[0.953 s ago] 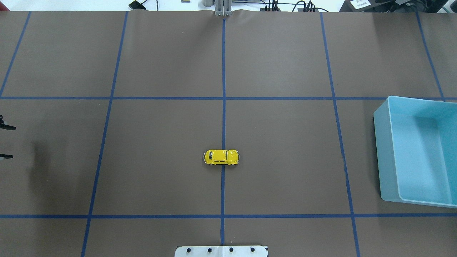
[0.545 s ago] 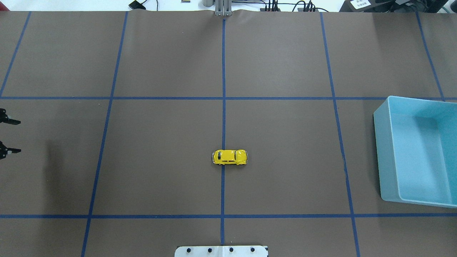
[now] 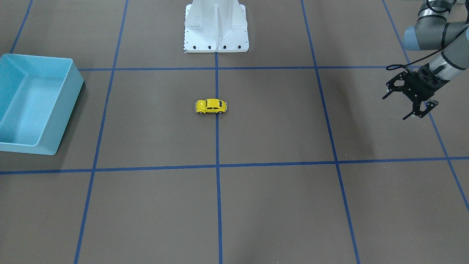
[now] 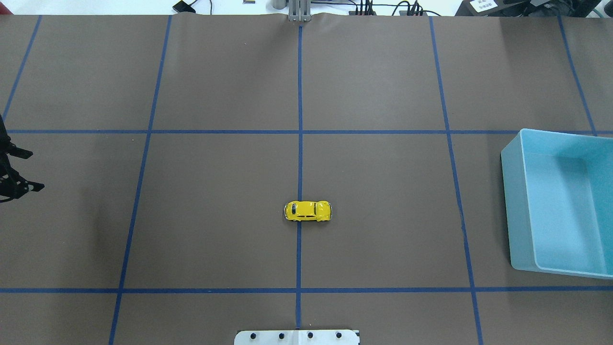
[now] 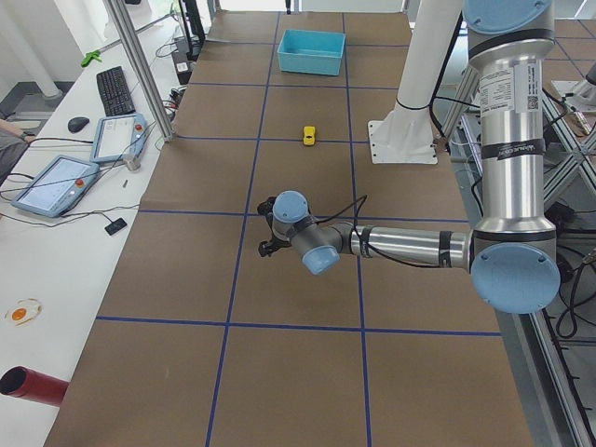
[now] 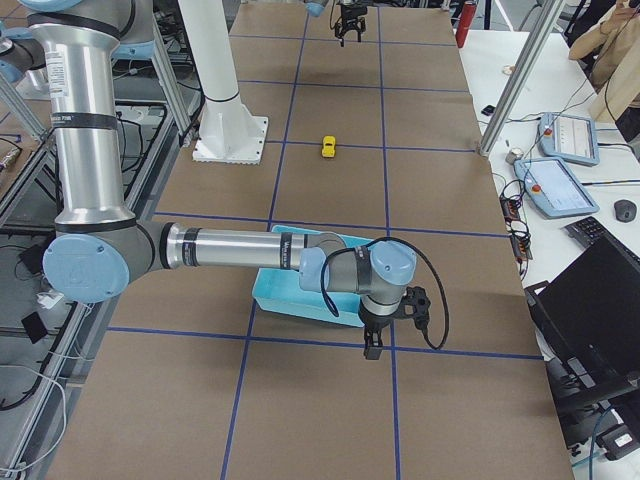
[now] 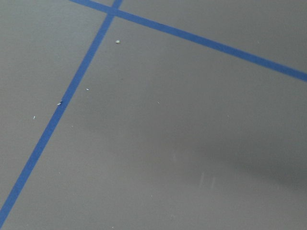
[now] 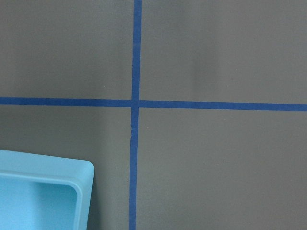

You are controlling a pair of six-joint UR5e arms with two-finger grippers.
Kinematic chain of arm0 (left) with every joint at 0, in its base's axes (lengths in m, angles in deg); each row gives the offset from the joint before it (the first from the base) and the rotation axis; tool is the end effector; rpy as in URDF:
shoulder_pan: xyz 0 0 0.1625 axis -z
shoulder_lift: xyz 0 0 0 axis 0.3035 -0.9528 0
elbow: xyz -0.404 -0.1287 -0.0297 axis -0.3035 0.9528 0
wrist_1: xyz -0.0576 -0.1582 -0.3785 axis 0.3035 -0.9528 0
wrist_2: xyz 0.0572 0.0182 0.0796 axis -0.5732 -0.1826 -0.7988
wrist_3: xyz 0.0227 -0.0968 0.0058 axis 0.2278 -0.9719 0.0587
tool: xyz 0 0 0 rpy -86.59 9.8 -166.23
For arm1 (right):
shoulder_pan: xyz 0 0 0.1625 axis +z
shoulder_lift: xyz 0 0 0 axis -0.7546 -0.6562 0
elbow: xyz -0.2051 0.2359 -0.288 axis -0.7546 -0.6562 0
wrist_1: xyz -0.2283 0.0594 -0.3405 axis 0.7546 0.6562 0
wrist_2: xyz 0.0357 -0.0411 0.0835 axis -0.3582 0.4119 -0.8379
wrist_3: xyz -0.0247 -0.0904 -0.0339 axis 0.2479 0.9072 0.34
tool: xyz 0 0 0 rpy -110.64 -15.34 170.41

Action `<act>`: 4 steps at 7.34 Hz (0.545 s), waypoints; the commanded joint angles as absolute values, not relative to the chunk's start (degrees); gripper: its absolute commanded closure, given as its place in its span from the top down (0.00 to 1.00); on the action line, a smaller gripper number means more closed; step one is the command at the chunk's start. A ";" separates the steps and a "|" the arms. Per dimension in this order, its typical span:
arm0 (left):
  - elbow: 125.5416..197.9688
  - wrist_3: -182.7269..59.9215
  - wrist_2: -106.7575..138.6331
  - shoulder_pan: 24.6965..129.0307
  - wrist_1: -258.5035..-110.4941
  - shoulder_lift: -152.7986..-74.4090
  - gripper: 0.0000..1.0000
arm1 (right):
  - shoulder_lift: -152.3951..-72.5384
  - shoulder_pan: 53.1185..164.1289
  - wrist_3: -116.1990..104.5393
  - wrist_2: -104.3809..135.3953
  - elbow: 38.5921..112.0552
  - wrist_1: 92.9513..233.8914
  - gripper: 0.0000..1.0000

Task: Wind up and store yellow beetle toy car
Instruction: 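Raise and withdraw the left gripper away from the table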

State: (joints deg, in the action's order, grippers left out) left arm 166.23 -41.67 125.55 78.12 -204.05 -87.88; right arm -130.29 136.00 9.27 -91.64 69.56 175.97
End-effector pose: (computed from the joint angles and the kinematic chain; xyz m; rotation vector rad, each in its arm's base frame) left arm 0.1730 -0.4425 0.5720 0.6084 0.8486 0.8314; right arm 0.0423 -0.5126 0.6663 -0.0232 -0.7007 -0.0279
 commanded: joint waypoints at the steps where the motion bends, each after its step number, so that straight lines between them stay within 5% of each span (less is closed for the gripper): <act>1: 169.56 -49.11 125.80 80.85 -194.38 -88.56 1.00 | -130.29 136.00 9.26 -91.64 69.43 175.97 1.00; 4: 177.19 -54.58 125.71 83.57 -176.93 -89.26 1.00 | -130.20 136.00 9.26 -91.64 68.99 175.97 1.00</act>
